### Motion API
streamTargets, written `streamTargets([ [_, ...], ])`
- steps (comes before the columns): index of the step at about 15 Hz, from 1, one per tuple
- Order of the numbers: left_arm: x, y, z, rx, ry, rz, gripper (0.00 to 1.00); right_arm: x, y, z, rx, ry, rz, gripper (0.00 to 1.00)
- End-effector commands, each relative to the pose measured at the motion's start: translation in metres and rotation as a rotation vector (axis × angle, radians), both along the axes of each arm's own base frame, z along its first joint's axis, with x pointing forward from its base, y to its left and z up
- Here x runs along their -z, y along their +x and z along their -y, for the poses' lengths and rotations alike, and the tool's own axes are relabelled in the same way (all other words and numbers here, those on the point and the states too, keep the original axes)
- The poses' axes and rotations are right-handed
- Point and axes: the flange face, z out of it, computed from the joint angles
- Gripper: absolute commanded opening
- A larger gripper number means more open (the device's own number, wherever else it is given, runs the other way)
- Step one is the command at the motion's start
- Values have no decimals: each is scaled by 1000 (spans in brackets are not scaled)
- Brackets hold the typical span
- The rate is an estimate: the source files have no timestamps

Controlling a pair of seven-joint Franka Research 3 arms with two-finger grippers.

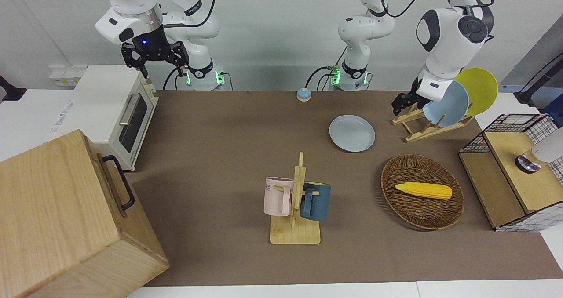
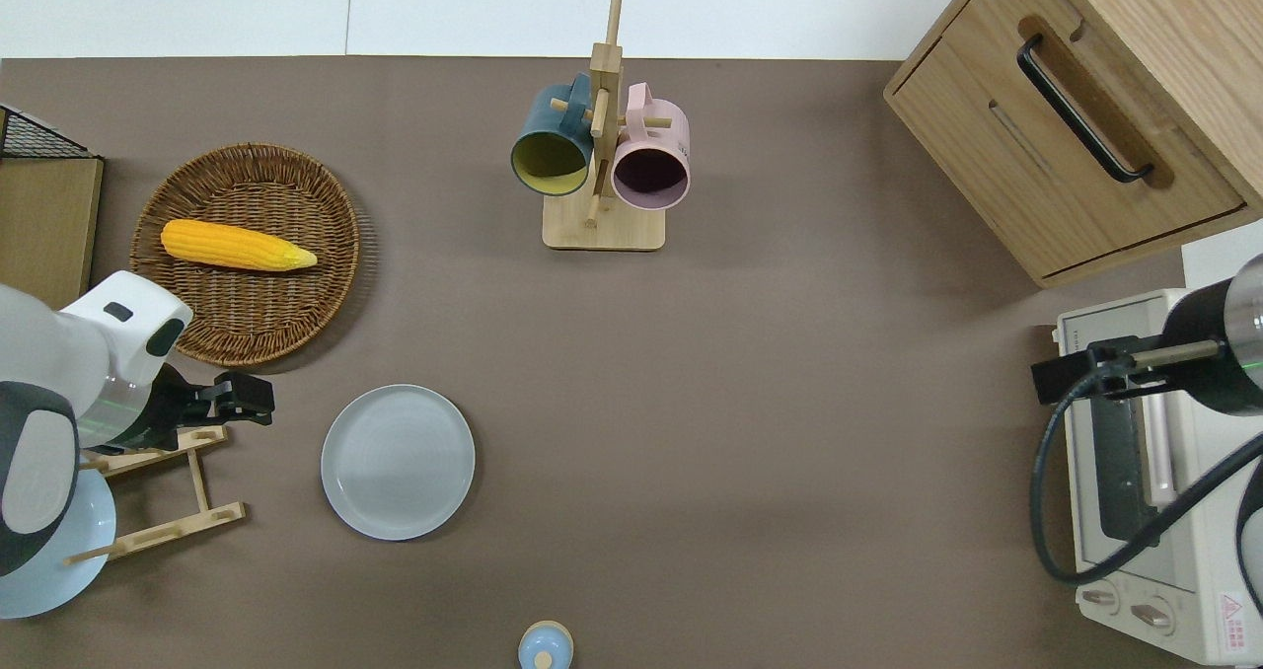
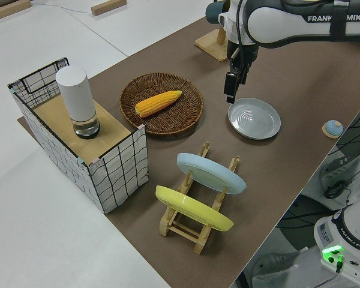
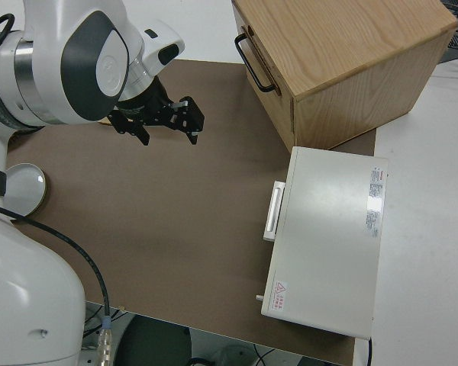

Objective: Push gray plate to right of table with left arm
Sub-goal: 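Move the left gripper down to the near edge of the gray plate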

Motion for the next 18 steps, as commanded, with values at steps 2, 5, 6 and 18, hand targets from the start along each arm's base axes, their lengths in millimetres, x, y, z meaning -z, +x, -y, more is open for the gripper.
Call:
streamTargets([
  [2,28,-13,9,4,-26,-4,989,-3,-4,0,-7,1,1,996],
  [5,61,-20,7,-4,-25,11,989,-3,-4,0,-7,1,1,996],
  [6,73,-22,6,-5,-25,10,989,-3,-4,0,-7,1,1,996],
  [18,156,-29,25,55,-44,-37,914,-3,-4,0,-7,1,1,996],
])
